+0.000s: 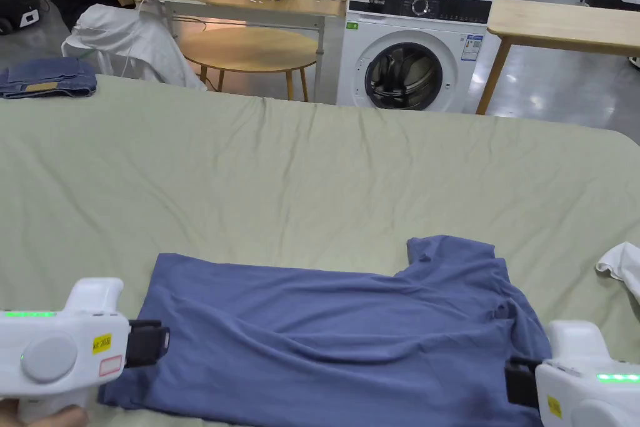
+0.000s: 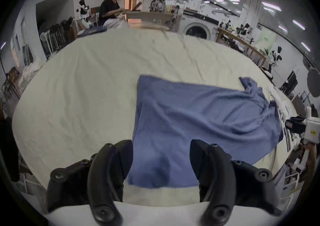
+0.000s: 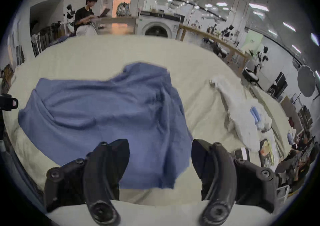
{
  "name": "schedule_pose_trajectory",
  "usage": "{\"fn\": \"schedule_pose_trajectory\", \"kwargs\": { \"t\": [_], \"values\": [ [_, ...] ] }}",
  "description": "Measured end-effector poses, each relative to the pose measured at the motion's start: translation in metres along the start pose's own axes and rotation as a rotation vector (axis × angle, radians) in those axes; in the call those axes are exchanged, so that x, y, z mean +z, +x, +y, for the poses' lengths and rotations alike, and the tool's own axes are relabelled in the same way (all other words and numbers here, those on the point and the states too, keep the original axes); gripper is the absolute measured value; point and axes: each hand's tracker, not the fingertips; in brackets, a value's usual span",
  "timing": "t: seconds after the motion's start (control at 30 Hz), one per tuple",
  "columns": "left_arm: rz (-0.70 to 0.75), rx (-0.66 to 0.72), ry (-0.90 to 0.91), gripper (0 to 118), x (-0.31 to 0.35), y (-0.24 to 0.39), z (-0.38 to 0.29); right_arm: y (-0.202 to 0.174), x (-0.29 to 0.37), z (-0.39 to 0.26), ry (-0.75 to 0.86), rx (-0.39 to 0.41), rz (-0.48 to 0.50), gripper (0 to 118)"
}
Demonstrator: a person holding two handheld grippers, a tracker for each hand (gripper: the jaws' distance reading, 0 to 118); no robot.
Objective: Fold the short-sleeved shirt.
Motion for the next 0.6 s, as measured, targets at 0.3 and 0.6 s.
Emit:
{"fn": "schedule_pose_trajectory", "kwargs": {
  "t": [0.3, 0.6],
  "values": [
    [-0.012, -0.075, 0.301, 29, 0.01, 0.036, 0.03, -0.055, 0.011, 0.04, 0.242, -0.034, 0.074, 2],
    [0.087, -0.038, 0.339, 0, -0.014, 0.042, 0.039, -0.078, -0.01, 0.056, 0.274, -0.118, 0.105, 0]
  ]
}}
